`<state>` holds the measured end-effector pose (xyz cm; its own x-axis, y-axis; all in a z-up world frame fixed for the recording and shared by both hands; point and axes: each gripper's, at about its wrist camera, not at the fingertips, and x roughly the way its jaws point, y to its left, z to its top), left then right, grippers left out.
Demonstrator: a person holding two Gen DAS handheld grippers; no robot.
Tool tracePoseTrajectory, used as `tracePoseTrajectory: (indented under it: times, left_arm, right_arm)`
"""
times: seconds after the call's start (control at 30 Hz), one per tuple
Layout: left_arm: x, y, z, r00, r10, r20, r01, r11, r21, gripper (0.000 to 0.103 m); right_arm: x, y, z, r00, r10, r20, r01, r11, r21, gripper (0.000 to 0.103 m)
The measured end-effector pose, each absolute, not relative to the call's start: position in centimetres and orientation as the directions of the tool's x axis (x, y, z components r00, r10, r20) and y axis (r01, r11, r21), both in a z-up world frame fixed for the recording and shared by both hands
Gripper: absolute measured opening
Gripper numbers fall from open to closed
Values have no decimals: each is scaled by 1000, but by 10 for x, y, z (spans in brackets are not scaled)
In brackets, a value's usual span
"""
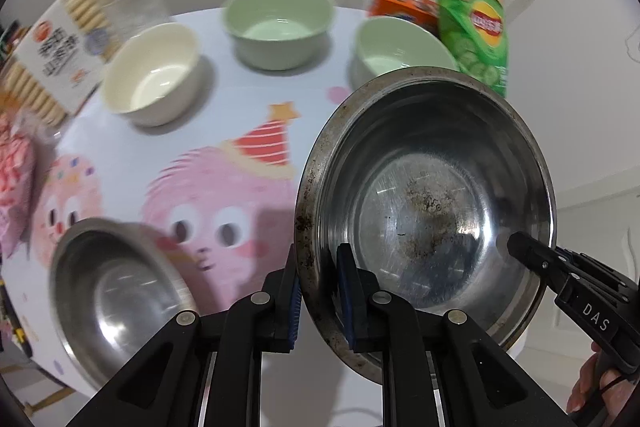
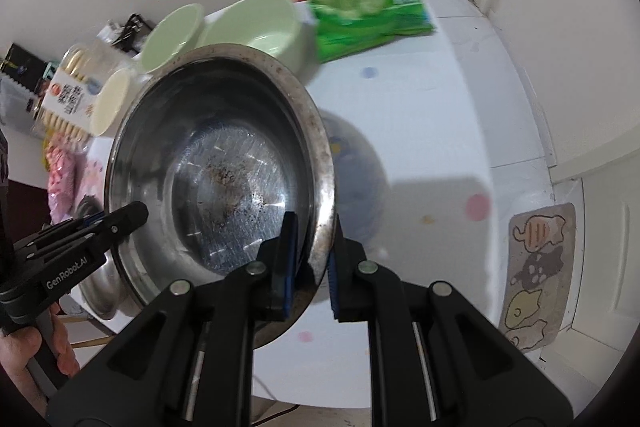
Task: Organize plates and bowls
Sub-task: 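Carry the debris-filled steel bowl with both tools toward the stacked bowls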
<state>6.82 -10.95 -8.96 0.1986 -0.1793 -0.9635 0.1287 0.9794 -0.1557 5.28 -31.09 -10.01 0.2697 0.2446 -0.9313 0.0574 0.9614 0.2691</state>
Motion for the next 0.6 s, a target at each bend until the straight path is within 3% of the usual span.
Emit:
tracePoseTrajectory:
  times: [0.6]
  left_arm:
    - [25,58,-73,255,-111,-961,5,994,-113,16]
  right_arm:
    - [33,-161,-90,244,316,-917,-108,948,299,16]
